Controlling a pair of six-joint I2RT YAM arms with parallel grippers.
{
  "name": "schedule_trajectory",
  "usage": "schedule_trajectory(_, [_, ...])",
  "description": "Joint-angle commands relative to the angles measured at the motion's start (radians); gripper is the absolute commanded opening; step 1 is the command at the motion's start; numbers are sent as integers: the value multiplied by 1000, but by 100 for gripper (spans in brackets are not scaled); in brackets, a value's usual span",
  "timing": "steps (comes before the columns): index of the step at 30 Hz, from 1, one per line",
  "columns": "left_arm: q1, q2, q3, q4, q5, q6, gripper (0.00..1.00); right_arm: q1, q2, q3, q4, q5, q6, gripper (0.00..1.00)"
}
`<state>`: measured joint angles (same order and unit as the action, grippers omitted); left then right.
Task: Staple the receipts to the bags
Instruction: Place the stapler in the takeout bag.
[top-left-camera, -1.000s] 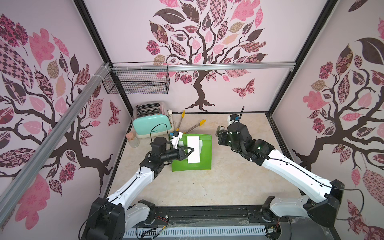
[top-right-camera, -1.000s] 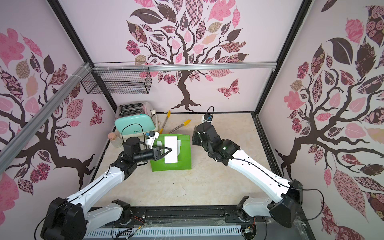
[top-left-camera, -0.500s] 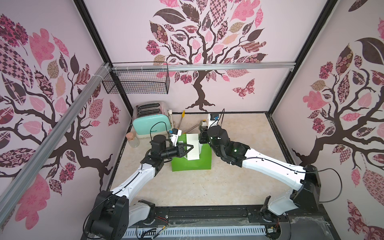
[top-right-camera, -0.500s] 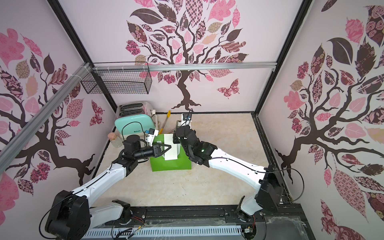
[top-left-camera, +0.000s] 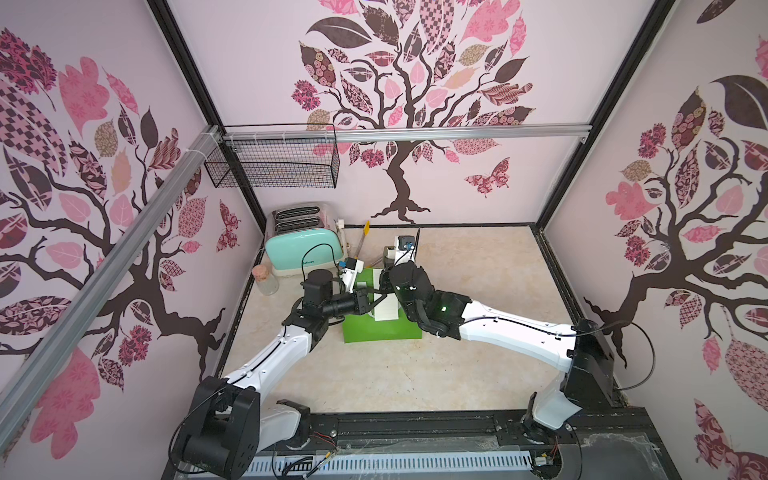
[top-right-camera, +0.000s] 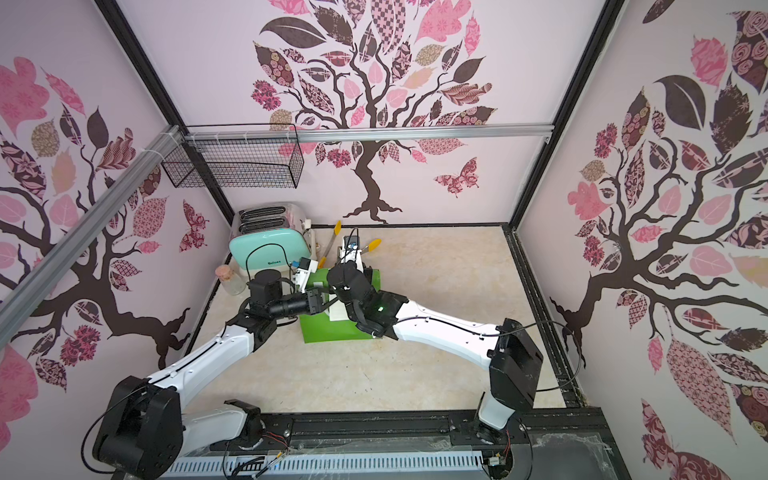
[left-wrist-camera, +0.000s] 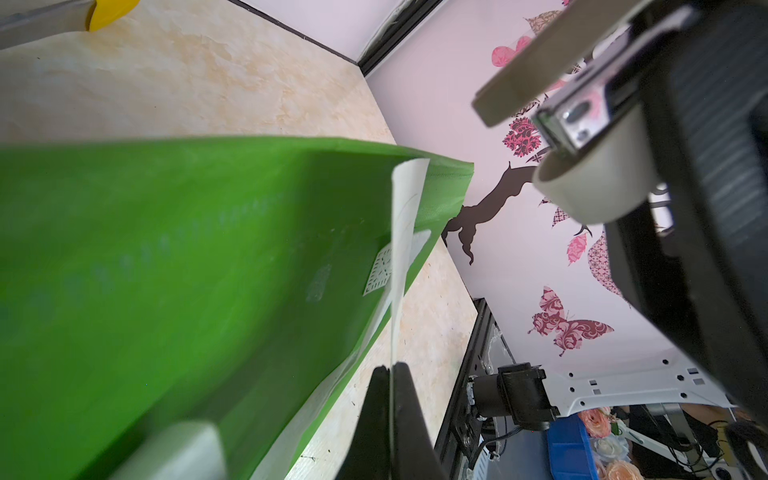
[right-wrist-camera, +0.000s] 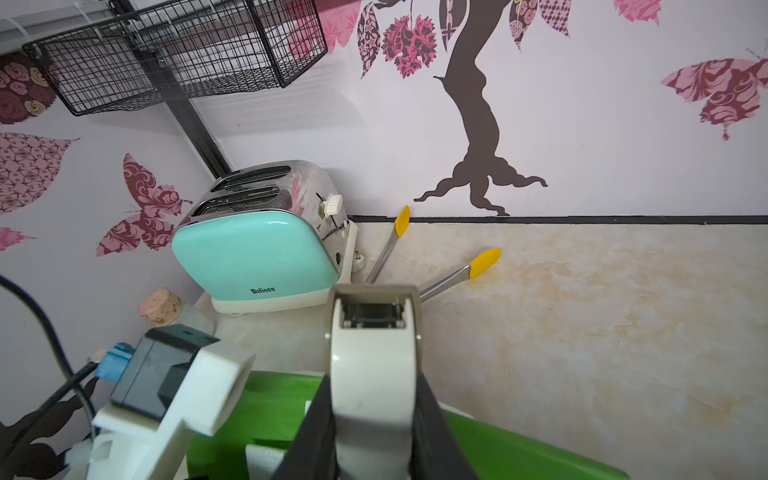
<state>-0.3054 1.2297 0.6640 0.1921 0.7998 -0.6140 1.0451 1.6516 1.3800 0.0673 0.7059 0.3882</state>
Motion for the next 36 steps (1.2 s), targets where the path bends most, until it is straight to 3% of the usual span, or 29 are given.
schedule_trajectory(1, [8,8,39,4,13,1,0,0,37,61,-15,26,8,8])
schedule_trajectory(15, [15,14,46,-10,3,6,0,-23,86,86,-93,-9,72,7])
schedule_trajectory(36, [17,13,49,6,19,7,0,-45,102,156,-111,-7,23,7])
